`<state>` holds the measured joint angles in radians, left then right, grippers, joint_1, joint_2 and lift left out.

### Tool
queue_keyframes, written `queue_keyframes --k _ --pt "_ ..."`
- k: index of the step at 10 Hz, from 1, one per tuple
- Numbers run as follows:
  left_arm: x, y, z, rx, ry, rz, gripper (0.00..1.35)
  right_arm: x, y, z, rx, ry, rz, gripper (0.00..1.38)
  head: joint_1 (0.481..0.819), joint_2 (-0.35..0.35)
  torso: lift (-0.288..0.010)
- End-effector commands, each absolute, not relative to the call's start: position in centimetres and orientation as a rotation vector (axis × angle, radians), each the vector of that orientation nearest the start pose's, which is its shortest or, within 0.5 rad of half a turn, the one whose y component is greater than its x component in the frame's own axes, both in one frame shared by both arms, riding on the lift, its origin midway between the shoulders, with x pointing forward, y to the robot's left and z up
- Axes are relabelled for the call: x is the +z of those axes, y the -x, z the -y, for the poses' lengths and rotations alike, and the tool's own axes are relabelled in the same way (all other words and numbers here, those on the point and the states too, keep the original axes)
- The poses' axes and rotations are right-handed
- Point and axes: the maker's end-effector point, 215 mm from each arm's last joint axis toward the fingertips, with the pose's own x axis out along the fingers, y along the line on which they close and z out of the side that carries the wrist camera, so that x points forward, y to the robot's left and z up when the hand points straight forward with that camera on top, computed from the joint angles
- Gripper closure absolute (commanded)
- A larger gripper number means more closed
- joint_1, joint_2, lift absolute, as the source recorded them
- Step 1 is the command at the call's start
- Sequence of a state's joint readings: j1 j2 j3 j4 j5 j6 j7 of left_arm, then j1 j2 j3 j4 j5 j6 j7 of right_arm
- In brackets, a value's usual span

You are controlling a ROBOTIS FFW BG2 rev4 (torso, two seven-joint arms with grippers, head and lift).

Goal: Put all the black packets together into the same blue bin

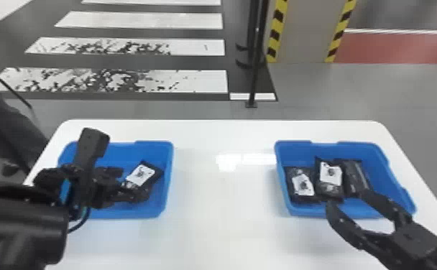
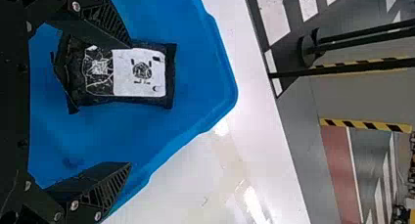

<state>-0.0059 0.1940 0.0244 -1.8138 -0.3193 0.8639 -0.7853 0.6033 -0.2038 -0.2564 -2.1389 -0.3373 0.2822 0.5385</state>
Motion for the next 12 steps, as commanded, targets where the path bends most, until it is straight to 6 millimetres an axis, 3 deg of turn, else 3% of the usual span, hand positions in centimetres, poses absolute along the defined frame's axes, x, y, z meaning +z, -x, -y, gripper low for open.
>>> queue_keyframes --k 1,5,9,10,11,12 --pt "-47.6 -50.6 -24.7 -0.486 -0.189 -0.775 0.18 -37.2 -39.1 24.9 0.444 -0.116 -0.256 0.16 0.695 -0.012 -0.110" --pt "-49.1 -52.1 -25.4 -0.483 -0.188 -0.802 0.18 -37.5 -39.2 24.3 0.454 -0.125 -0.259 0.16 0.695 0.005 -0.110" --pt "-51.8 -51.9 -27.0 -0.446 -0.169 -0.871 0.19 -37.8 -39.2 23.9 0.461 -0.133 -0.263 0.16 0.695 0.027 -0.110" --pt "-51.9 -52.0 -27.1 -0.443 -0.182 -0.870 0.43 -37.8 -39.2 23.9 0.462 -0.134 -0.263 0.16 0.695 0.034 -0.110" --pt "-51.9 -52.1 -26.4 -0.456 -0.193 -0.854 1.13 -37.8 -39.2 23.9 0.464 -0.141 -0.263 0.16 0.695 0.038 -0.110" --pt "-51.8 -52.3 -26.0 -0.456 -0.184 -0.846 1.17 -38.0 -39.1 23.9 0.465 -0.145 -0.266 0.16 0.695 0.037 -0.110"
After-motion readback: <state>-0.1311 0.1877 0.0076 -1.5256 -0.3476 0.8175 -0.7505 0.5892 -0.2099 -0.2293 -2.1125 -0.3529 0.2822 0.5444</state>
